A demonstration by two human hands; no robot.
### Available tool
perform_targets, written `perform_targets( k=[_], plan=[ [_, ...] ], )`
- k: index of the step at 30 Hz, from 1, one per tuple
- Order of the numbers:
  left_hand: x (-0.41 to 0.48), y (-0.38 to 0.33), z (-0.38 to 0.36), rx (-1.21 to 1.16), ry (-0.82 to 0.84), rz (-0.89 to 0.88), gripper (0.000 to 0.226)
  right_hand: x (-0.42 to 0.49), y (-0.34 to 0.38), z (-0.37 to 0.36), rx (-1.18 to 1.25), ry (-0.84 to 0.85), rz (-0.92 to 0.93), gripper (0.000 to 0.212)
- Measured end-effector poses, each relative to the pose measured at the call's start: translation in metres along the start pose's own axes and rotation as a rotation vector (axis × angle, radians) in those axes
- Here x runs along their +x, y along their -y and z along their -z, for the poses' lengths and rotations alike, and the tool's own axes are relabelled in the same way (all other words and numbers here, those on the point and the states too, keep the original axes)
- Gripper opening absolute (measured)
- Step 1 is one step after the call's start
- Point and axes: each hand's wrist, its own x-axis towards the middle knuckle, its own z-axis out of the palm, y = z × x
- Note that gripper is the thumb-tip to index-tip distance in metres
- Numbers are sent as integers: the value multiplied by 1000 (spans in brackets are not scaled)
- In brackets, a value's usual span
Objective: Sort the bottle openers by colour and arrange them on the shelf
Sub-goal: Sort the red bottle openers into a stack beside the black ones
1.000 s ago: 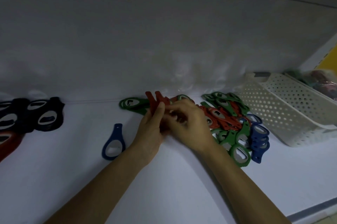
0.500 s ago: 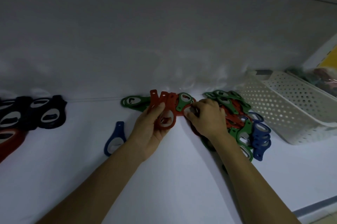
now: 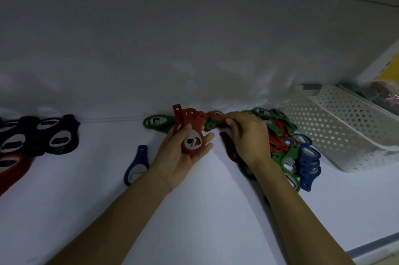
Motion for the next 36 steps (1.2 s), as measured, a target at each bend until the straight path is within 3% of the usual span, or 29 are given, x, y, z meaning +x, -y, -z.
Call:
perform_targets(
  k=[4, 7, 12, 15, 17, 19, 22, 24, 29, 32, 36],
  plan=[
    [2, 1, -1, -70, -59, -11, 31, 1, 15, 7, 776, -3, -389, 17],
    [4, 3, -2, -31, 12, -47, 44, -2, 28, 5, 1097, 149, -532, 13],
    [2, 6, -1, 261, 122, -87, 57, -10, 41, -13, 667, 114, -367, 23],
    [2, 7, 0, 306, 107, -117, 57, -10, 46, -10, 834, 78, -447, 26],
    [1, 12, -1, 465, 133, -168, 51, -10, 48, -8, 1002, 232, -479, 36],
    [-2, 19, -2, 661, 151, -248, 45, -13, 51, -7, 1000, 371, -436, 34],
    [-2, 27, -2, 867, 125, -347, 49, -15, 55, -8, 940, 236, -384, 7],
    [-2, 30, -2, 983, 116, -393, 51, -15, 54, -8, 935, 165, -346, 12],
    [-2, 31, 1, 1121, 36, -484, 39, -20, 53, -12, 798, 193, -183, 16],
    [-2, 32, 3, 1291, 20, -591, 43, -21, 56, -14, 794, 205, -164, 20],
    [-2, 35, -5, 1308, 57, -524, 25, -20, 52, -17, 771, 208, -188, 14]
  ],
)
